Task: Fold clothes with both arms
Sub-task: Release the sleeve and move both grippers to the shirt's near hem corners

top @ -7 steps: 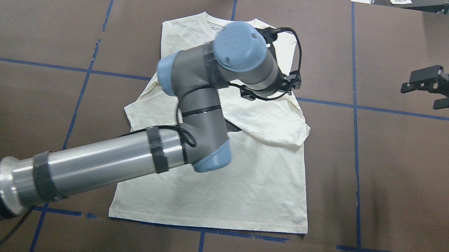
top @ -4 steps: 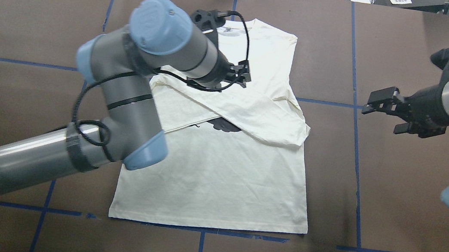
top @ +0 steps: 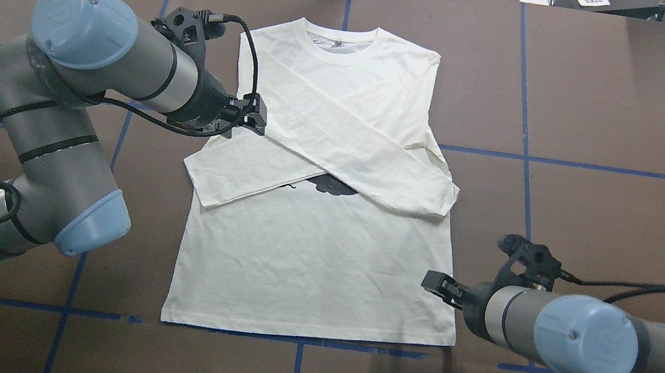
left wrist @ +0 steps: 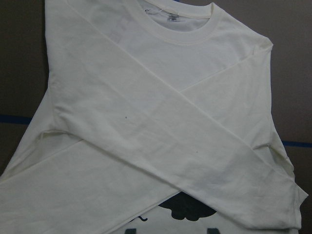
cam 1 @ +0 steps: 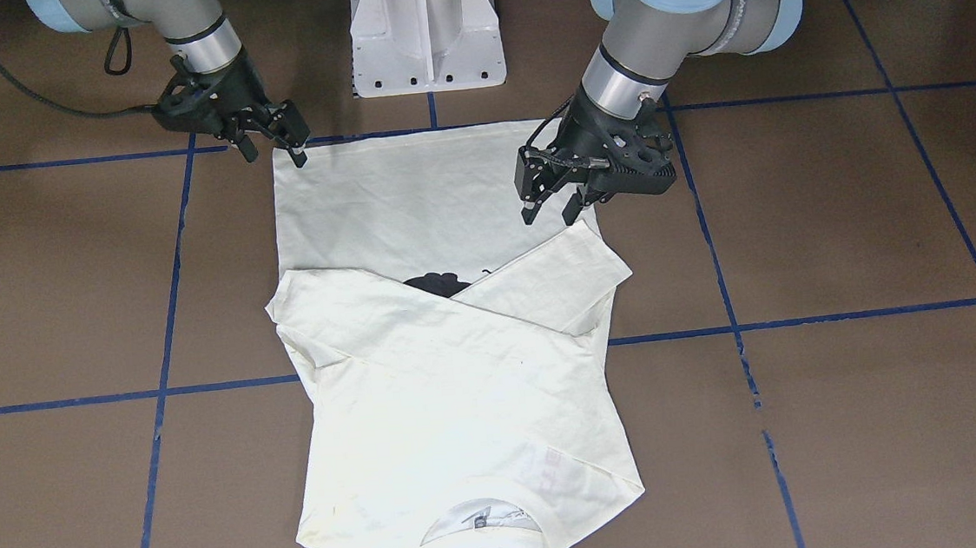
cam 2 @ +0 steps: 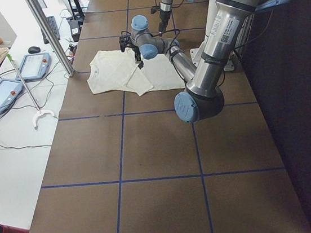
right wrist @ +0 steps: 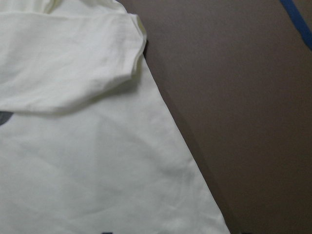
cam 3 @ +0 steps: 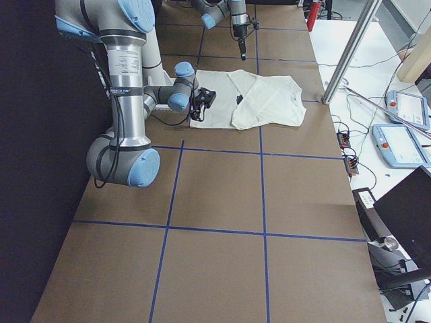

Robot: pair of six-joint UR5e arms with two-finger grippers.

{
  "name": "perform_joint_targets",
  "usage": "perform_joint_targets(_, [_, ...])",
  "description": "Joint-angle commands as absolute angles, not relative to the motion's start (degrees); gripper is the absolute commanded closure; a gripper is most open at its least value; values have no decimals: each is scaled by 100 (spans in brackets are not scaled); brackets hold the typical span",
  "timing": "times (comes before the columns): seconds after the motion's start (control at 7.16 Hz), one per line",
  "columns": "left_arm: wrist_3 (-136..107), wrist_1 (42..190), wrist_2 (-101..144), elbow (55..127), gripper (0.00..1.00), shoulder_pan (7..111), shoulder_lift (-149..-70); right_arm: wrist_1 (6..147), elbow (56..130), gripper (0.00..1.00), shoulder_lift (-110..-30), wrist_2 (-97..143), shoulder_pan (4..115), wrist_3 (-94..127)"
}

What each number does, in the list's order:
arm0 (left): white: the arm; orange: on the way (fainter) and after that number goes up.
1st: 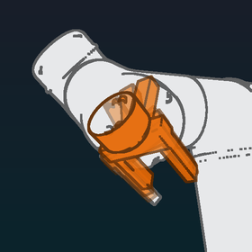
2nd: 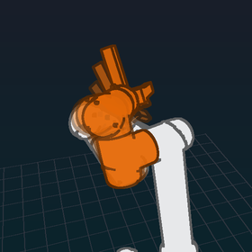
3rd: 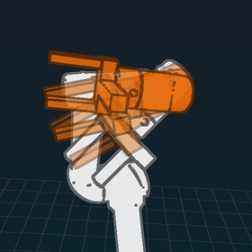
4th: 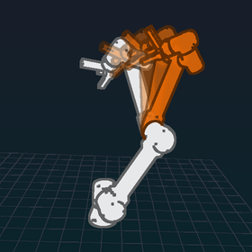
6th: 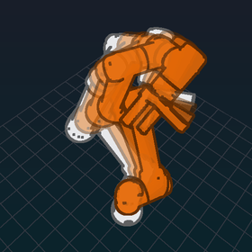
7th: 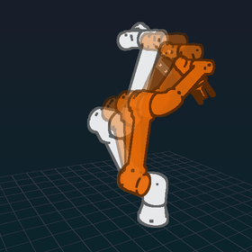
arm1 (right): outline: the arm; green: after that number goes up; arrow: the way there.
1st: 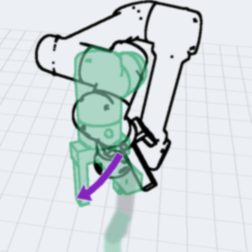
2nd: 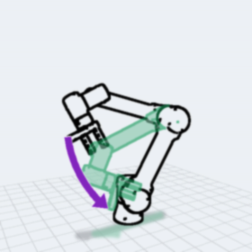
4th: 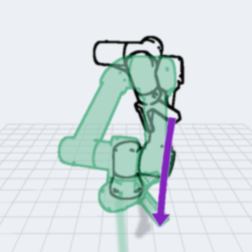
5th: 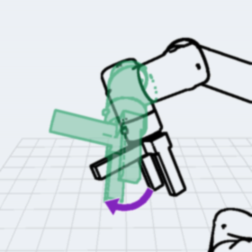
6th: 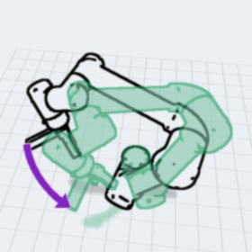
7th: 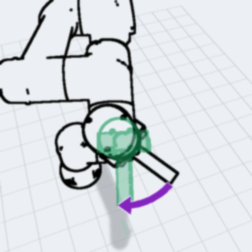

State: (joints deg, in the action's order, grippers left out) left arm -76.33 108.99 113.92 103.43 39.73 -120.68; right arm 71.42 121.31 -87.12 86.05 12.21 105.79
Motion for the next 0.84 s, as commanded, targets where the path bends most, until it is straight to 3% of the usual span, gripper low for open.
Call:
perform_joint_targets(0.0, [-7664, 10934, 11408, 10301, 37, 3973, -12041, 7399, 12094, 23, -8807, 7885, 537, 10986])
perform_joint_targets(0.28, [-7664, 10925, 11399, 10301, 36, 3964, -12032, 7409, 12024, 25, -8824, 7726, 422, 11135])
perform_joint_targets(0.7, [-7664, 10925, 11399, 10292, 35, 3946, -12032, 7409, 11857, 43, -8833, 7691, 413, 11162])
